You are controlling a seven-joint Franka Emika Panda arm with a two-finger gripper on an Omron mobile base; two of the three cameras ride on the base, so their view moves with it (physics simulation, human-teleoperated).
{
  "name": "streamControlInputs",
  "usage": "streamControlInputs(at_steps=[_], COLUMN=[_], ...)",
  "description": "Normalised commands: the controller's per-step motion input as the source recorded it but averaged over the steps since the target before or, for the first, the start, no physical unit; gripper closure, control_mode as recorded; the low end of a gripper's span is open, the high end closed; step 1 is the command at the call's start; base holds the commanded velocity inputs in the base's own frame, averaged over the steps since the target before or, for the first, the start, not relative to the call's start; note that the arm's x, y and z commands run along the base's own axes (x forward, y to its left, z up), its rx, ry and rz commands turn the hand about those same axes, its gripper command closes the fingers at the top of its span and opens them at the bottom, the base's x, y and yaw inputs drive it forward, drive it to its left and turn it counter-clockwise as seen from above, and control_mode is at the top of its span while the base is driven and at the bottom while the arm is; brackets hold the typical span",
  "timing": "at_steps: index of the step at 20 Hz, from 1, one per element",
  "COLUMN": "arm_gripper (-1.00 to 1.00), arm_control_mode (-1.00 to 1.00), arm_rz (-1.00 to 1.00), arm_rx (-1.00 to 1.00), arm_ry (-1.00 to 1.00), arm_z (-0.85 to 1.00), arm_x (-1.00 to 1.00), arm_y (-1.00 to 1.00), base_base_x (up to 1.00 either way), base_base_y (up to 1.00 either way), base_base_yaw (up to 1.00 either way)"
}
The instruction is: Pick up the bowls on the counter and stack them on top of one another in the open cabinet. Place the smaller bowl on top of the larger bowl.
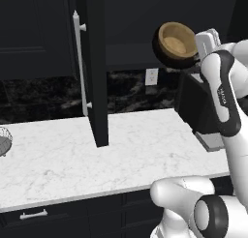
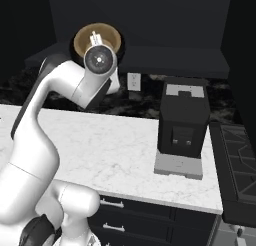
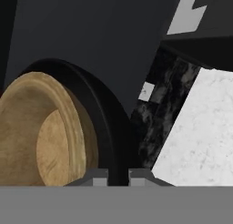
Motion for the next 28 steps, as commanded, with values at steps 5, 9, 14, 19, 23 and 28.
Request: streamControlInputs(at_steps=[5, 9, 14, 19, 23, 28], arm_gripper=[1.00, 1.00, 1.00, 1.00, 1.00, -1.00], arm_control_mode=[-1.00, -1.00, -1.00, -1.00, -1.00, -1.00], arm_rz=[-0.06, -0.03, -0.05, -0.05, -0.04, -0.02], arm_rx=[0.00, 0.00, 0.00, -0.02, -0.01, 0.00], arm_ry=[0.00, 0.04, 0.02, 0.07, 0.08, 0.00], arm_z=[0.02, 0.00, 0.00, -0.04, -0.04, 0.00], arm_x=[0.95, 0.82, 0.74, 0.54, 0.49, 0.34], arm_y=[0.00, 0.00, 0.00, 0.00, 0.00, 0.00], base_base_x=[0.00, 0.00, 0.00, 0.00, 0.00, 0.00], base_base_y=[0.00, 0.00, 0.00, 0.00, 0.00, 0.00], base_base_yaw=[0.00, 0.00, 0.00, 0.00, 0.00, 0.00])
